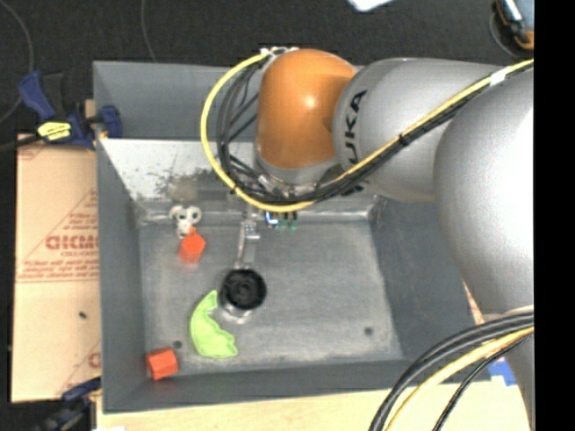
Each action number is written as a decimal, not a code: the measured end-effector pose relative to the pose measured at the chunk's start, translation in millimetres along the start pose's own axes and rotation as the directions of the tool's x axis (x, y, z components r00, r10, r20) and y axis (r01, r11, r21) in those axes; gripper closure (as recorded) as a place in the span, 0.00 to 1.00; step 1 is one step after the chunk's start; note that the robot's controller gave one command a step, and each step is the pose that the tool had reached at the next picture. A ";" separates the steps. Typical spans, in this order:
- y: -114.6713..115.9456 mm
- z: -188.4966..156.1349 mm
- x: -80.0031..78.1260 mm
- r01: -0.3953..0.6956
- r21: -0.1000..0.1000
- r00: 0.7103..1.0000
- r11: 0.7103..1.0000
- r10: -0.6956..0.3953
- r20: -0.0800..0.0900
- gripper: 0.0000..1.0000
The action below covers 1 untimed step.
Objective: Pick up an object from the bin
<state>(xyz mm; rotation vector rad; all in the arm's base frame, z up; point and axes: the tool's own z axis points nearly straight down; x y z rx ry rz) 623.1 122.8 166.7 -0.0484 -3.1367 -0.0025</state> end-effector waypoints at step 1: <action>32.2 -34.1 10.0 0.061 -0.002 0.998 0.998 -0.061 0.006 0.00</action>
Offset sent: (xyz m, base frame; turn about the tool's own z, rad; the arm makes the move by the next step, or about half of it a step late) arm -0.0603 -0.0387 -0.0628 -0.1886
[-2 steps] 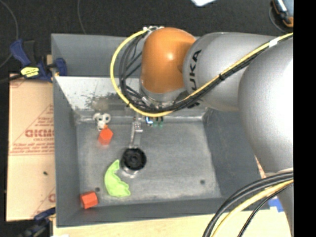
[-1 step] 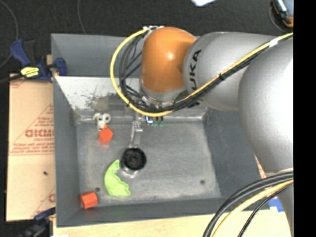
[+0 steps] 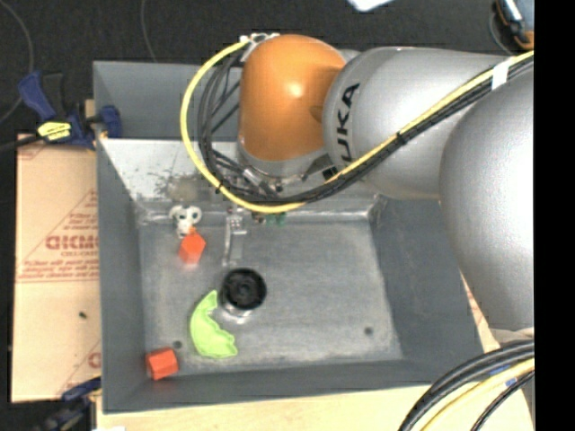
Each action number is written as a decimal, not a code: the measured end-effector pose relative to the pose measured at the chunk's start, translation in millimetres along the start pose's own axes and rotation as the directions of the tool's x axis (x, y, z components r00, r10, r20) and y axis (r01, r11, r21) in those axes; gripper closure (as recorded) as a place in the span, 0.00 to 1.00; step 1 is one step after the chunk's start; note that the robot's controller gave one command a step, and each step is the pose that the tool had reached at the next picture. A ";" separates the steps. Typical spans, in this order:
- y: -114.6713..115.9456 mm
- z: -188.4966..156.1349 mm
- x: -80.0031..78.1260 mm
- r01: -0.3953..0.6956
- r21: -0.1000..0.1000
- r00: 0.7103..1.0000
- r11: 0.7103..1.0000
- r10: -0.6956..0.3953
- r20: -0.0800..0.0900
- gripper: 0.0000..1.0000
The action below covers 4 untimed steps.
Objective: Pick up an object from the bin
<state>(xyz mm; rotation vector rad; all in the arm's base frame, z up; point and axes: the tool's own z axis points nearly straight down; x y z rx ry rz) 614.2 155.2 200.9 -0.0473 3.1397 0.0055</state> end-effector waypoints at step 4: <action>-32.5 99.6 55.2 0.355 0.001 0.935 0.935 -0.355 -0.002 0.00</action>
Offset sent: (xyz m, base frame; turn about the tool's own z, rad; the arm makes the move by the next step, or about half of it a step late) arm -0.0460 -0.0271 -0.0899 -0.3445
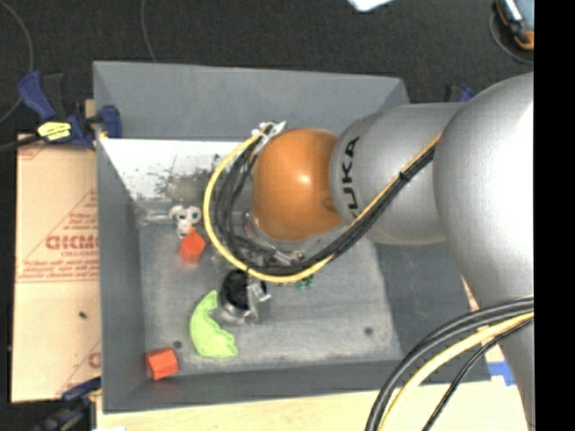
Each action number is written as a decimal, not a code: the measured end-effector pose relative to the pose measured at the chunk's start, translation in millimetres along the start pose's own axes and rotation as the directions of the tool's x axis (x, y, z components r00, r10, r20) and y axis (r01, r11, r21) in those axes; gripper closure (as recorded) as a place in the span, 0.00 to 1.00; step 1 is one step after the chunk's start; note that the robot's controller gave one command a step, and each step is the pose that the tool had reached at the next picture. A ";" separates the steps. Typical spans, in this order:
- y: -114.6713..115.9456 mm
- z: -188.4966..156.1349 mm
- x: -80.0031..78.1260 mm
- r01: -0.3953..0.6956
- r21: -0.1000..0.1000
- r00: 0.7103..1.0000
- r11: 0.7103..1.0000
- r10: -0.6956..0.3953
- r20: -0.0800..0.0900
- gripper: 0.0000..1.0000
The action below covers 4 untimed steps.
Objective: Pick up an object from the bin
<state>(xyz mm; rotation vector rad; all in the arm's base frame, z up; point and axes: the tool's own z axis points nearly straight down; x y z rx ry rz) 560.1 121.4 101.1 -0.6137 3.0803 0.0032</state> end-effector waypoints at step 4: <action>-15.4 3.3 33.6 0.521 0.003 0.854 0.854 -0.521 0.006 1.00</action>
Offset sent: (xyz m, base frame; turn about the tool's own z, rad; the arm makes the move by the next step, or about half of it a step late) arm -0.0346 -0.0148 -0.0208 -0.2975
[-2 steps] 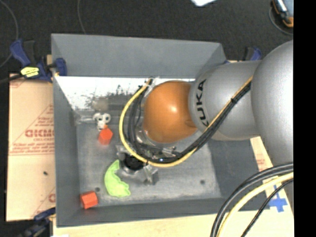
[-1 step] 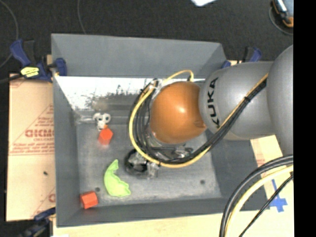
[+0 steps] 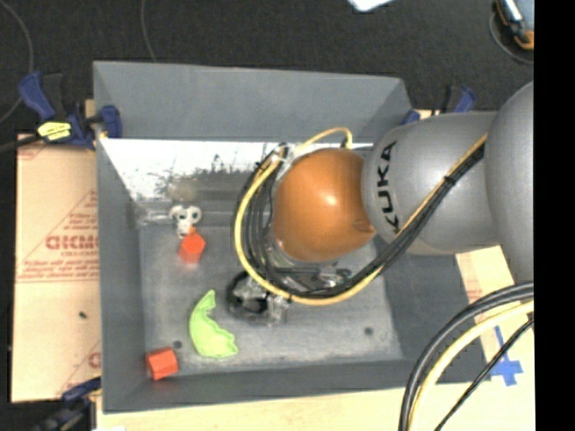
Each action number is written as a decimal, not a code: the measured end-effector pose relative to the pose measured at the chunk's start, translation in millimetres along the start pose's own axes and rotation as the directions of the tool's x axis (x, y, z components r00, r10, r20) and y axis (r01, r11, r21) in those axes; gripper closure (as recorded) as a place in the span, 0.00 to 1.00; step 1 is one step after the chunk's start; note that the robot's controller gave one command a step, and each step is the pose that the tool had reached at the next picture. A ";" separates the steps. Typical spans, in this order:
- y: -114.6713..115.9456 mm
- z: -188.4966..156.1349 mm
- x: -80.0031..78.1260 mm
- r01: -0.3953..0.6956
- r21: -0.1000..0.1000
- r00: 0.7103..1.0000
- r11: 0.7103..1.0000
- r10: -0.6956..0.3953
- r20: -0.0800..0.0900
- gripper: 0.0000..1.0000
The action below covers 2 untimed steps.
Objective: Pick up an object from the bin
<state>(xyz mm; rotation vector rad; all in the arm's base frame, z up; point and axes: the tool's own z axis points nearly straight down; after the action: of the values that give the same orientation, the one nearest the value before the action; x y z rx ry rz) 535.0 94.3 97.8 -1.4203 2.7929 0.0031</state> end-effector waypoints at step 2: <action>3.7 -106.4 6.5 0.038 0.002 0.999 0.999 -0.038 0.003 1.00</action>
Offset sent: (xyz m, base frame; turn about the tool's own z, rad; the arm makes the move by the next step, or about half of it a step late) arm -0.0088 -0.0031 0.1057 -0.0416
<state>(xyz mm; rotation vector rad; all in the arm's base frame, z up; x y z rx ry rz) 527.5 90.7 204.1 -1.4706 2.7623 0.0024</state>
